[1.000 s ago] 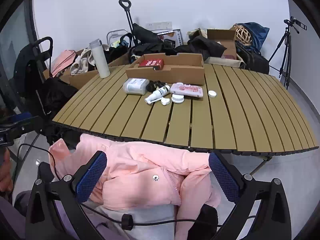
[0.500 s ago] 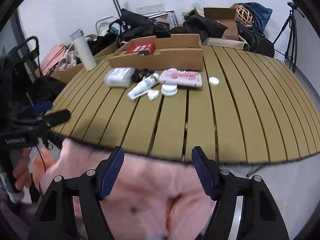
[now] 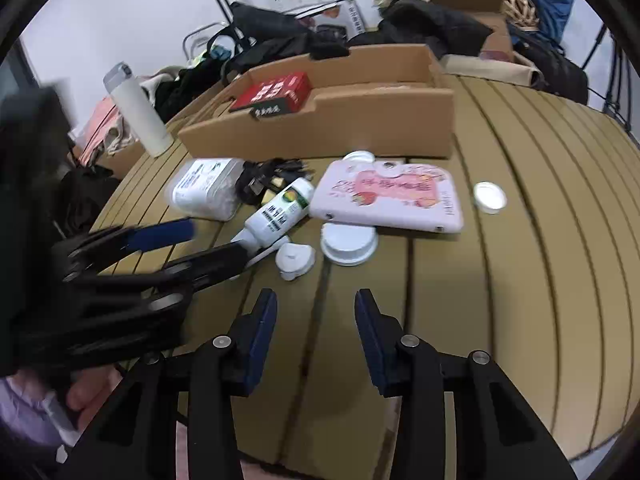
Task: Organize objects
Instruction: 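Grasp the white spray bottle with the left gripper while the right grasps a white cap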
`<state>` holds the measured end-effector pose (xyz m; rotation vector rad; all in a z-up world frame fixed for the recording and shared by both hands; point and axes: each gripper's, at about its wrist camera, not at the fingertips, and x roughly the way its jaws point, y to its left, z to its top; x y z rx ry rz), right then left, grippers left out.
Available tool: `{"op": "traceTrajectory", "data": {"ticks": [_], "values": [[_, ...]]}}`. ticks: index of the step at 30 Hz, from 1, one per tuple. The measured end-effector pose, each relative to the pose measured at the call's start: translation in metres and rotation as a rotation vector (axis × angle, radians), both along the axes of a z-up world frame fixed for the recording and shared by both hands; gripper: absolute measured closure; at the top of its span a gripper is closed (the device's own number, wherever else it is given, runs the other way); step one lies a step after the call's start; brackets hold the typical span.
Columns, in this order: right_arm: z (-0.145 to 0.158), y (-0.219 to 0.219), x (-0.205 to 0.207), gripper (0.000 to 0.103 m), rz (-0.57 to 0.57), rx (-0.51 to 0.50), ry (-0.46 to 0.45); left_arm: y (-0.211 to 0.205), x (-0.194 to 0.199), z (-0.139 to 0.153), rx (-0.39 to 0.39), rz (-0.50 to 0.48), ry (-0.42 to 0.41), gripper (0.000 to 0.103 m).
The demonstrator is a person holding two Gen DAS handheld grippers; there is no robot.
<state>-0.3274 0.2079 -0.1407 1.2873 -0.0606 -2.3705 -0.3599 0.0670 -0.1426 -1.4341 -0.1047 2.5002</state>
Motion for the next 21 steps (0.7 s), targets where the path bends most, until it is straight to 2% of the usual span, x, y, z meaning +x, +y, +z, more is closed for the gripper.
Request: {"op": "traceTrajectory", "data": {"ticks": [2,6,8,11,14,15,17,21], "values": [[-0.005,-0.005,0.002,0.059,0.015,0.003,-0.003,-0.002,-0.007,-0.007,0.034,0.012,-0.032,0.079],[-0.010,-0.015,0.003,0.059,0.034,0.011,0.005,-0.005,0.006,-0.002,0.039,0.018,0.001,0.080],[-0.010,-0.022,0.001,0.059,0.047,0.023,0.014,-0.016,0.020,0.007,0.072,0.030,0.007,0.081],[-0.014,-0.034,-0.010,0.059,0.034,0.047,0.023,-0.041,0.054,0.028,0.089,0.079,0.050,0.087],[-0.020,-0.048,-0.018,0.060,0.013,0.121,0.068,-0.066,0.084,0.041,0.095,0.144,0.060,0.087],[-0.021,-0.050,-0.018,0.061,0.010,0.144,0.089,-0.069,0.087,0.042,0.093,0.151,0.065,0.087],[-0.021,-0.054,-0.018,0.074,0.001,0.182,0.118,-0.077,0.099,0.046,0.084,0.167,0.083,0.087],[-0.016,-0.053,-0.010,0.074,0.007,0.190,0.110,-0.081,0.107,0.047,0.070,0.197,0.071,0.087]]}}
